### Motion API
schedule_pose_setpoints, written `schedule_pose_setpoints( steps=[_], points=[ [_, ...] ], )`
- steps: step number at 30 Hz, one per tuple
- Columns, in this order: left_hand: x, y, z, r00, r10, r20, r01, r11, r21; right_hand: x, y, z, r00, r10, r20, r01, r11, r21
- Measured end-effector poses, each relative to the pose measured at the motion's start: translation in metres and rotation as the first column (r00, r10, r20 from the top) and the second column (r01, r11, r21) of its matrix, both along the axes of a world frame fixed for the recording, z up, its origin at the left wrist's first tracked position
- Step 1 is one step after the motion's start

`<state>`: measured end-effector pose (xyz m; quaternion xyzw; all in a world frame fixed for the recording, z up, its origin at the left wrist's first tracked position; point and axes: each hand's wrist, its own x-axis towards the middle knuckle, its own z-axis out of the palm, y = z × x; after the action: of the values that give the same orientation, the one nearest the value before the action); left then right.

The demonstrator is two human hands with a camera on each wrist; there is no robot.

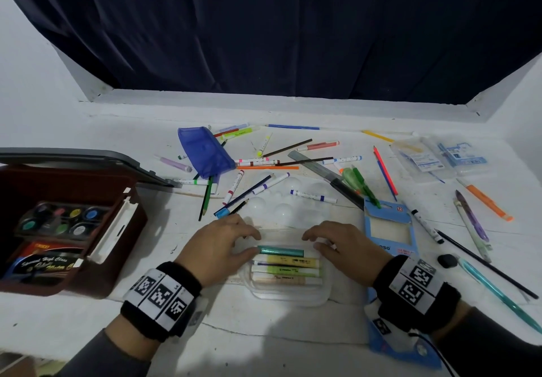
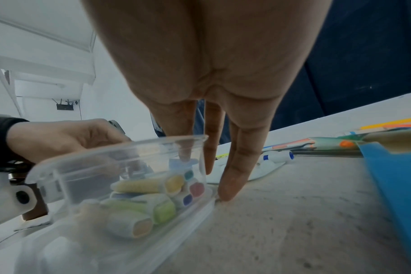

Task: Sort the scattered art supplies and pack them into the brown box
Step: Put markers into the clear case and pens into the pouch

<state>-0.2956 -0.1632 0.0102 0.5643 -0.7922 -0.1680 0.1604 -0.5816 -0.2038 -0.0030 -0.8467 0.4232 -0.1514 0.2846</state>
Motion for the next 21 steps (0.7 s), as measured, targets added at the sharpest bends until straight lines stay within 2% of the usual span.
schedule_pose_setpoints(
  steps=[5, 7, 9, 11, 12, 14, 17, 21],
  points=[
    [0.005, 0.000, -0.002, 0.999, -0.008, -0.049, 0.009, 0.999, 0.040, 0.003, -0.011, 0.004, 0.999, 0.039, -0.031, -0.038, 0.998, 0.050],
    [0.005, -0.003, 0.002, 0.989, 0.011, -0.146, -0.003, 0.999, 0.051, 0.003, -0.014, 0.008, 0.998, 0.050, -0.039, -0.048, 0.997, 0.063],
    [0.006, -0.012, 0.009, 0.972, 0.018, -0.232, -0.003, 0.998, 0.063, 0.003, -0.017, 0.016, 0.999, 0.045, 0.016, -0.046, 0.998, 0.050],
    [0.009, -0.028, 0.016, 0.970, 0.036, -0.242, -0.028, 0.999, 0.033, 0.006, -0.023, 0.025, 0.995, 0.030, 0.094, -0.032, 0.999, 0.017],
    [0.014, -0.039, 0.016, 0.975, 0.066, -0.214, -0.064, 0.998, 0.016, 0.008, -0.028, 0.028, 0.992, 0.019, 0.122, -0.020, 1.000, 0.000],
    [0.024, -0.061, 0.017, 0.980, 0.186, -0.070, -0.184, 0.983, 0.024, 0.013, -0.044, 0.034, 0.990, -0.003, 0.144, 0.012, 0.998, -0.057],
    [0.034, -0.095, 0.017, 0.928, 0.330, 0.174, -0.348, 0.933, 0.090, 0.018, -0.078, 0.040, 0.993, -0.051, 0.104, 0.067, 0.986, -0.155],
    [0.035, -0.121, 0.017, 0.856, 0.328, 0.399, -0.404, 0.906, 0.123, 0.023, -0.135, 0.042, 0.986, -0.157, -0.062, 0.143, 0.972, -0.188]
  ],
)
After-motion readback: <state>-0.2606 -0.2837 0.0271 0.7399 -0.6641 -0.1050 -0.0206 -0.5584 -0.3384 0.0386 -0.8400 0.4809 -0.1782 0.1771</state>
